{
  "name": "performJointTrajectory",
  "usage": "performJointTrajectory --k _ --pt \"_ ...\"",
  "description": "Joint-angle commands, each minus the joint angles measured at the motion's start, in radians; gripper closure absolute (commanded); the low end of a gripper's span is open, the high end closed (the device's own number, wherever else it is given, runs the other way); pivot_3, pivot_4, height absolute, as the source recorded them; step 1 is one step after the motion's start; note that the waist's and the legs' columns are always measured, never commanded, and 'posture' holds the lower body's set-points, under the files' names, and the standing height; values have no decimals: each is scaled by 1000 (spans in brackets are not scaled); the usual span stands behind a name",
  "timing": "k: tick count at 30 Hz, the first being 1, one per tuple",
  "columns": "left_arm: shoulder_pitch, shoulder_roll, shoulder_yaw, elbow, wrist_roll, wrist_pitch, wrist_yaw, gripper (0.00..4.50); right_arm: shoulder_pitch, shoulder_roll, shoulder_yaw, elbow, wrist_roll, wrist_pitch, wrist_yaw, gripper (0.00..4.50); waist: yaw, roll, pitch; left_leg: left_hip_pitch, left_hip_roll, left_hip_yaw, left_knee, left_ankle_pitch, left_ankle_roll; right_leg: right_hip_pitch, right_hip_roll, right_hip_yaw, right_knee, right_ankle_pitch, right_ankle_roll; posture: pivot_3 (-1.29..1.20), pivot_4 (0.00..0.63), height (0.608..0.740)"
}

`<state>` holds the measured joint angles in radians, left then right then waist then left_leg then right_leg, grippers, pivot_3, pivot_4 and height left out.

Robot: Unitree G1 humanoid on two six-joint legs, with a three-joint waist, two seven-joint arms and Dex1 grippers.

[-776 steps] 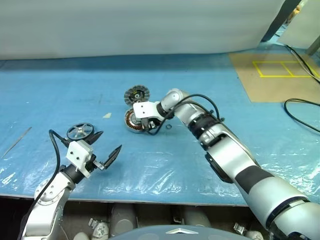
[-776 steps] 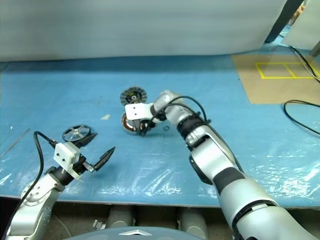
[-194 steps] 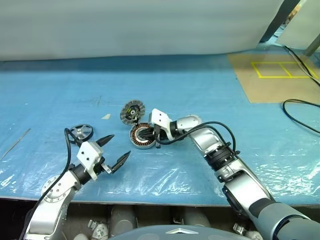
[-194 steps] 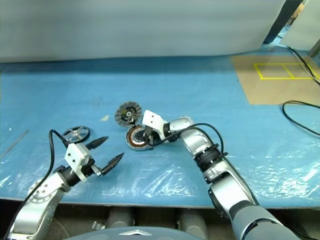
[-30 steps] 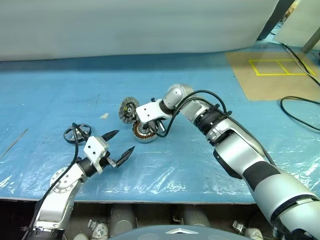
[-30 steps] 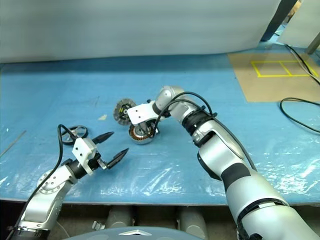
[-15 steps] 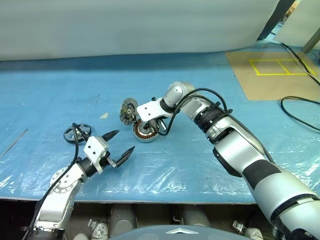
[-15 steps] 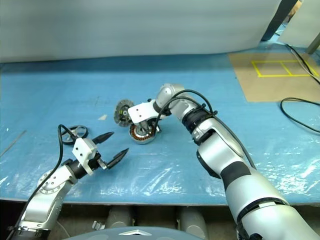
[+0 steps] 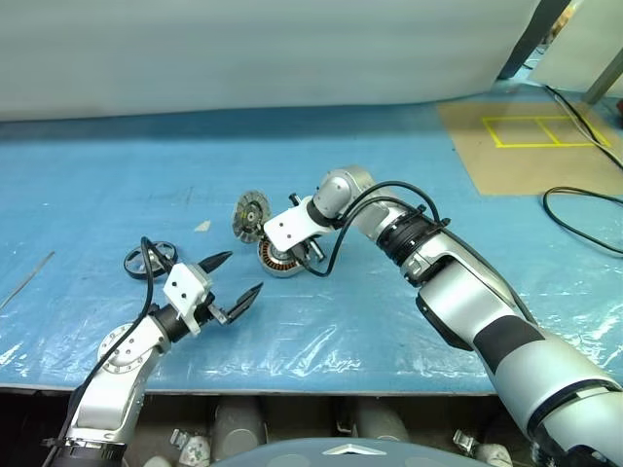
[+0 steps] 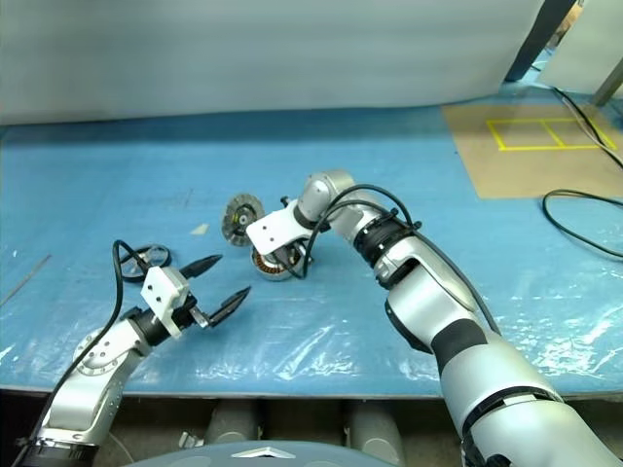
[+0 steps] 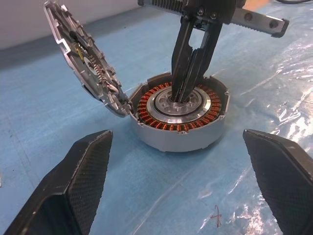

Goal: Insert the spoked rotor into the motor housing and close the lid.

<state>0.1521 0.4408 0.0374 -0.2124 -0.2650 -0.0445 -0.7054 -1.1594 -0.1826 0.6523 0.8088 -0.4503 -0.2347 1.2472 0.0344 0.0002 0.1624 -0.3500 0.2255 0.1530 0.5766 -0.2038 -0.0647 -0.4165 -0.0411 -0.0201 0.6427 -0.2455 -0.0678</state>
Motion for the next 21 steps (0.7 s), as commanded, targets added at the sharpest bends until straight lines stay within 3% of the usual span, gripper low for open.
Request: performJointTrajectory --k 1,5,21 --pt "-9 7 8 -24 -3 -7 4 0 10 7 11 11 -33 -14 -60 4449 -2 0 0 0 0 0 0 0 0 0 0 0 0 0 -1 0 150 740" --pt "-14 7 6 -24 -3 -5 4 0 5 0 -4 9 -33 -25 -96 4449 -1 0 0 0 0 0 0 0 0 0 0 0 1 1 -2 0 150 740" --pt "-34 6 -2 -11 -2 2 -4 0 -12 -38 -34 -95 21 28 12 4449 4 0 0 -9 0 0 0 0 0 -6 0 0 -2 1 -2 0 150 740"
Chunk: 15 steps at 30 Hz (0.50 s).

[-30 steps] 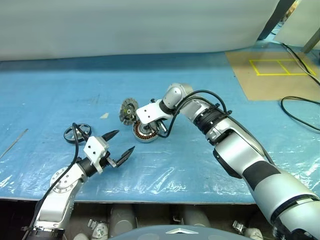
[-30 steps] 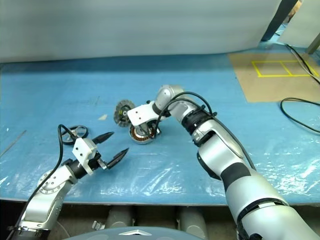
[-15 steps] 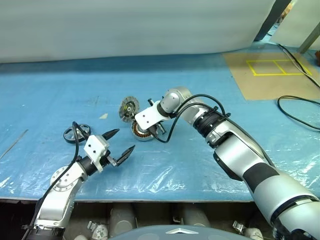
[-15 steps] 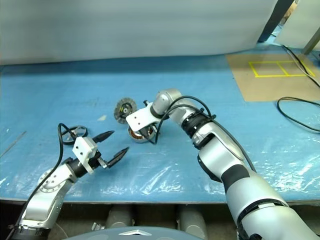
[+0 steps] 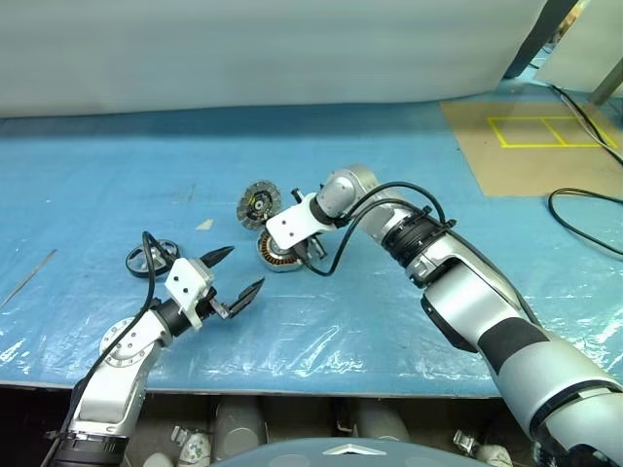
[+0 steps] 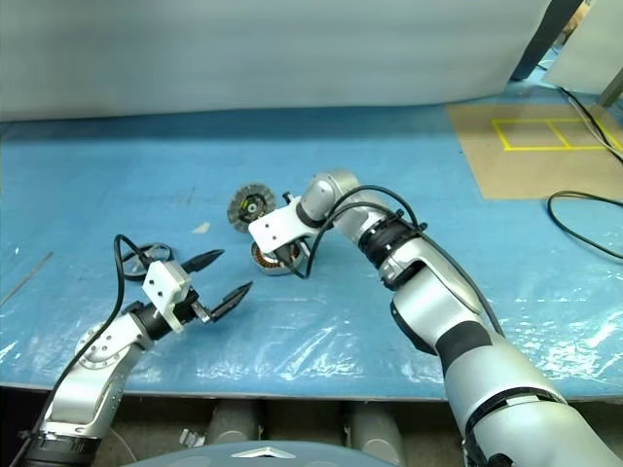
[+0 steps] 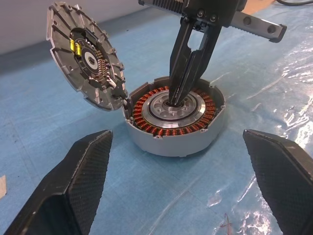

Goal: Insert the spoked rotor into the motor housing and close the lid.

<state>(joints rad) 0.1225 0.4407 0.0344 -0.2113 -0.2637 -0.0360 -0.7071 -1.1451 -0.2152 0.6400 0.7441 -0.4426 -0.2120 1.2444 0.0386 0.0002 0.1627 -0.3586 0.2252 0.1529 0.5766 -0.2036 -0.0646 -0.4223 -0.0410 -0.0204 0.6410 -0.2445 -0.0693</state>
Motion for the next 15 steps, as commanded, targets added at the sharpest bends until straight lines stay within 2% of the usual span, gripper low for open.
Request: performJointTrajectory --k 1,15 --pt "-4 6 2 -13 -3 -7 -2 0 -29 -6 -23 -33 15 8 16 4449 0 0 0 0 0 0 0 0 0 0 0 0 0 0 0 0 150 740" --pt "-2 4 -3 -10 0 -6 -3 0 -53 16 -44 -21 29 30 -6 4449 -1 0 0 0 0 0 0 0 0 0 0 0 0 0 0 0 150 740"
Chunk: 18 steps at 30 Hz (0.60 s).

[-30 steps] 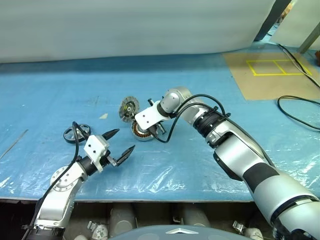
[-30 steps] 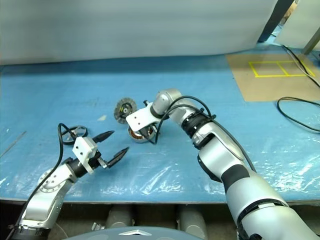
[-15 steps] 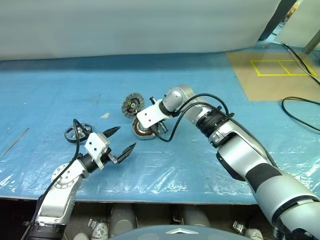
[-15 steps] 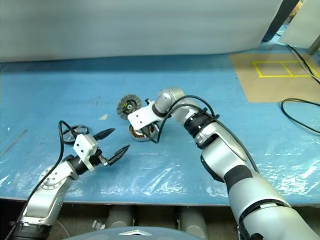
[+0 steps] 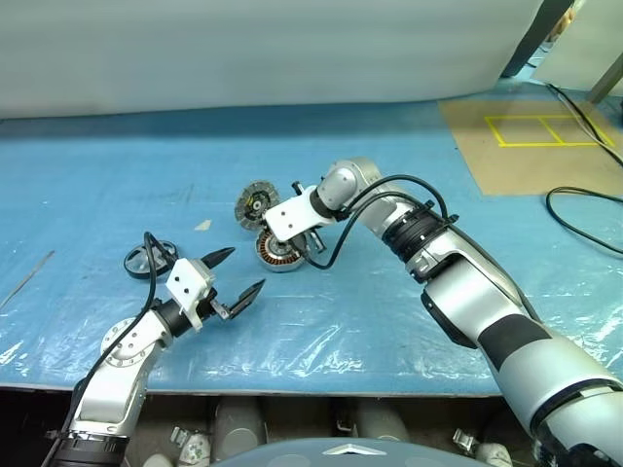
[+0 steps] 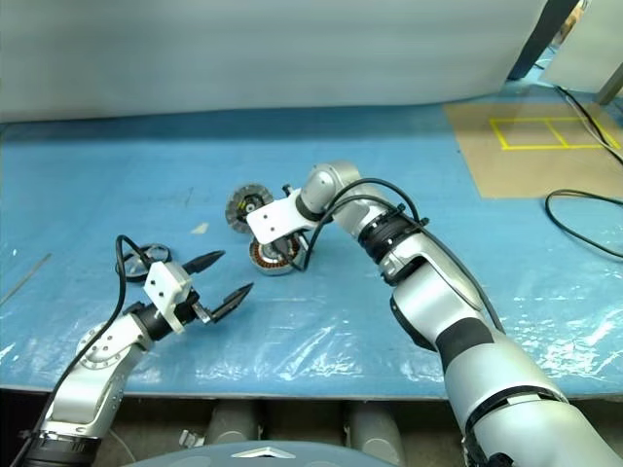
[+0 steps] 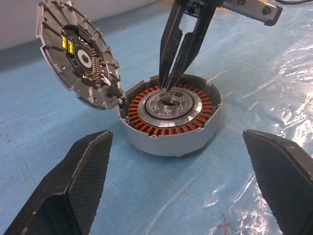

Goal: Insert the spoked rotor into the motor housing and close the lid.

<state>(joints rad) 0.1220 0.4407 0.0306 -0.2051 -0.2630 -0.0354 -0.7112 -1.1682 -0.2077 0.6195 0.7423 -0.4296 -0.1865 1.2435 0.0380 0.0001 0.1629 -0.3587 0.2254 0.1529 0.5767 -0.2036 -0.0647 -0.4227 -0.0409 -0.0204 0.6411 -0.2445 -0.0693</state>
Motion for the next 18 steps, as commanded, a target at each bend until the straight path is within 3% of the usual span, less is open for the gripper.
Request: performJointTrajectory --k 1,18 --pt "-1 4 0 -16 -1 -7 1 0 -28 10 -23 -20 17 7 -4 4449 0 0 0 0 0 0 0 0 0 0 0 0 0 0 0 0 150 740" --pt "4 6 1 -21 0 -6 0 0 78 40 17 -27 -5 59 7 4449 -1 0 0 1 0 0 0 0 0 0 0 0 0 0 0 0 150 740"
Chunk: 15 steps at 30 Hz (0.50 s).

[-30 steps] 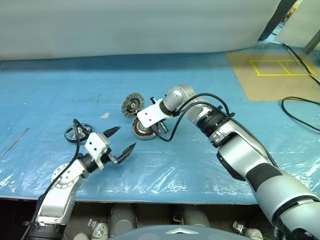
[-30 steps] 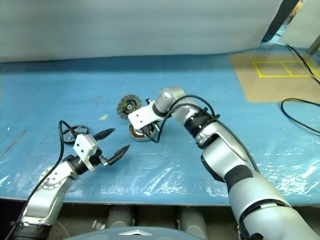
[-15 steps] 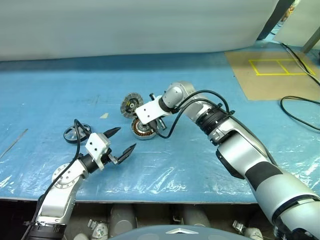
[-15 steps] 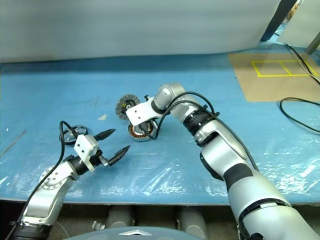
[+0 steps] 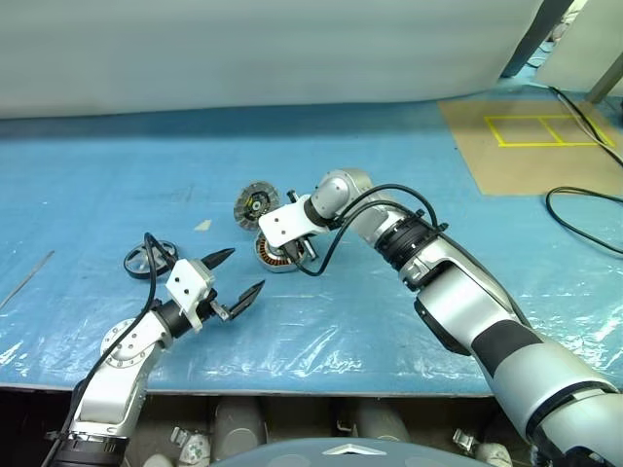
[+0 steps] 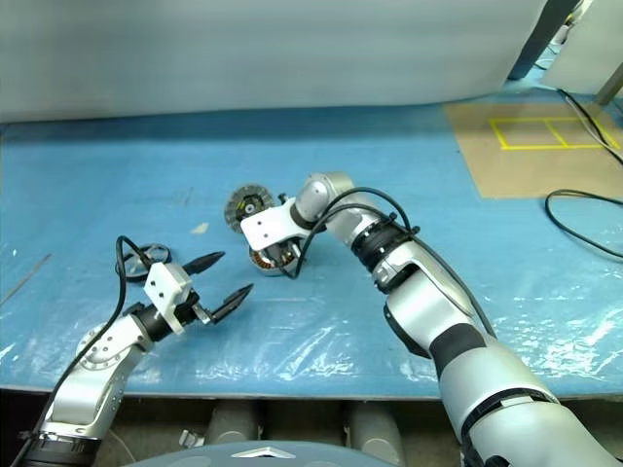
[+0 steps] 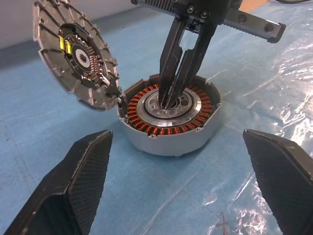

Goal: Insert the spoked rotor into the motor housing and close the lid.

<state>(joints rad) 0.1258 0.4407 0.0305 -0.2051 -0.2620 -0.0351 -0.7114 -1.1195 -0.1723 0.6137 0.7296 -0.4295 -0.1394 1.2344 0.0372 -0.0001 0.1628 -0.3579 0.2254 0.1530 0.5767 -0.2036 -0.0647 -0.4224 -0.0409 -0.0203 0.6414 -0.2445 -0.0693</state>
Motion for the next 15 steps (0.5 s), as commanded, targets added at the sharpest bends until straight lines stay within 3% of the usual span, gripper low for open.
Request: performJointTrajectory --k 1,15 --pt "0 6 1 -21 -1 -6 0 0 34 1 25 -17 -8 13 17 4449 0 0 0 0 0 0 0 0 0 0 0 0 0 0 0 0 150 740" --pt "-17 4 -5 -8 -1 -4 -5 0 -42 0 -76 1 61 105 -2 4449 1 0 0 1 0 0 0 0 0 1 0 0 0 0 0 0 150 740"
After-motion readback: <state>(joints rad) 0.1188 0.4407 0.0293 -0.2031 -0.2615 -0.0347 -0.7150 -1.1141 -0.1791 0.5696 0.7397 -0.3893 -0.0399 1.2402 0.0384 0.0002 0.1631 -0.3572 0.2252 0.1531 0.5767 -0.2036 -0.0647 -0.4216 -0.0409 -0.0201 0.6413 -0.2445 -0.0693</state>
